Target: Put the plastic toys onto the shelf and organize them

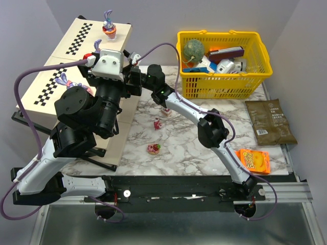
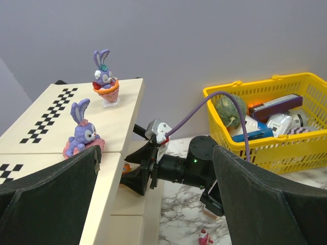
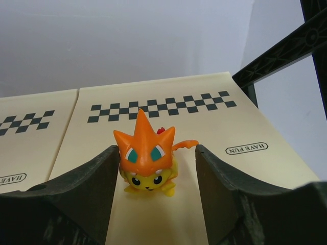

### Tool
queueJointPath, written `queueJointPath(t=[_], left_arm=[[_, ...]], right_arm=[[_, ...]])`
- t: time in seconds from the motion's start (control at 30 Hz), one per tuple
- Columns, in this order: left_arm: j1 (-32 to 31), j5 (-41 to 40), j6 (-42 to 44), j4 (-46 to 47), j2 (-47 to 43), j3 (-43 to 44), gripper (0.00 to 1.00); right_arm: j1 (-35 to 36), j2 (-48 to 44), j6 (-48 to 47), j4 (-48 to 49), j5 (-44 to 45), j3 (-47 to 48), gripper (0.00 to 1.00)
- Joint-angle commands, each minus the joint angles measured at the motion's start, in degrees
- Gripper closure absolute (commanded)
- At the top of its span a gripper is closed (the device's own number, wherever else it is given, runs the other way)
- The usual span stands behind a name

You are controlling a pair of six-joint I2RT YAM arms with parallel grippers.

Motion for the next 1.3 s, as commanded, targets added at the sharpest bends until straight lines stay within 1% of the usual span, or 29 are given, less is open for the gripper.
queueJointPath(t=[0.0, 0.33, 0.57, 0.8, 1.03, 1.1, 1.27], left_arm=[[0.08, -1.62, -0.21, -0.14, -0.66, 0.2, 0.01], [0.08, -2.33, -0.12, -0.67, -0.14, 1.16, 0.01], [0.08, -2.06, -1.35, -1.2, -0.66, 0.81, 0.01], [0.17, -2.06, -0.04, -0.32, -1.54, 0.46, 0.01], [0.17, -1.8, -0.04, 0.12, -2.6, -1.03, 0.01], [0.08, -1.71, -0.3, -0.06, -3.03, -1.21, 0.01], [0.17, -0.92, -1.79, -0.23, -4.18, -1.65, 0.01]], right_arm=[[0.43, 0.67, 0.67, -1.51, 1.83, 2.15, 0.3], [0.43, -0.83, 0.5, -2.04, 2.89, 1.8, 0.26], [0.43, -3.64, 0.41, -0.81, 3.33, -1.89, 0.23], [0.43, -5.92, -0.38, 0.15, 3.59, -5.58, 0.22], [0.52, -10.67, -0.82, 2.18, 3.33, -12.7, 0.21], [0.52, -12.51, -1.0, 2.96, 3.15, -16.12, 0.21], [0.52, -21.64, -2.31, 3.76, 4.21, -25.08, 0.21]])
